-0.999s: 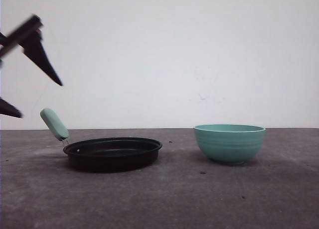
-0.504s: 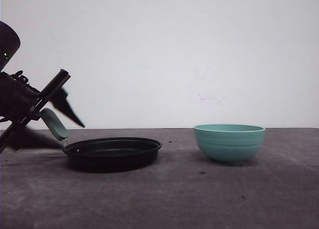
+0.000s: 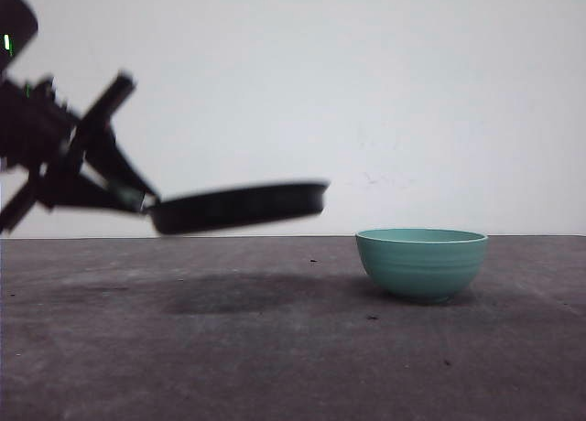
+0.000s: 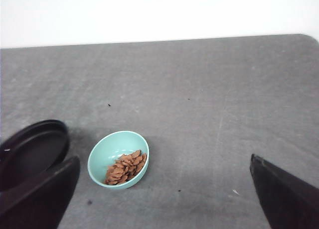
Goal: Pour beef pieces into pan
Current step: 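Lift the black pan up with the left gripper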
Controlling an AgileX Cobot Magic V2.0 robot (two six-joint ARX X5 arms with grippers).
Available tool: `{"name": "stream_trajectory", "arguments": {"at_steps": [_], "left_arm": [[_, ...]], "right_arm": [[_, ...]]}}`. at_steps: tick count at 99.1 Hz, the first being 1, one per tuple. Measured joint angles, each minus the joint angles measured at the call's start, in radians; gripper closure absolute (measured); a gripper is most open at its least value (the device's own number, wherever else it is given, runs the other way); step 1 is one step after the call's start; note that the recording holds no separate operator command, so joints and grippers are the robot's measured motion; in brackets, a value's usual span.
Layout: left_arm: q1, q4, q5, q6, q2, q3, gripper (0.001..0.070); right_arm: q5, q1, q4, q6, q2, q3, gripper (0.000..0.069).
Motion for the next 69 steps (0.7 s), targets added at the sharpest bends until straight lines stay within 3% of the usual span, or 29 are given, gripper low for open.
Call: {"name": "stream_trajectory", "arguments": {"at_steps": [11, 24, 47, 55, 69], "left_arm": [[-0.044, -0.097, -0.036, 0.038, -0.123, 0.000, 0.0653], [-0.065, -0.201, -0.083, 0.060, -0.263, 0.000, 0.0653], [-0.073, -0.315, -0.086, 0.077, -0.430, 0.000, 0.0653], [-0.073, -0.351, -0.086, 0.078, -0.466, 0.000, 0.0653], [-0.073, -0.405, -0.086, 0.095, -0.489, 0.000, 0.0653]], "right_arm": [[-0.034, 0.000, 0.034, -0.014, 0.144, -0.026, 0.0020], [-0.104, 0.000, 0.117, -0.033, 0.352, -0.030, 0.0093], [-0.314, 0.000, 0.307, -0.011, 0.695, -0.031, 0.0322], [-0.365, 0.000, 0.357, 0.016, 0.801, -0.031, 0.0350], [-0.372, 0.000, 0.381, 0.037, 0.920, -0.031, 0.0372]]}}
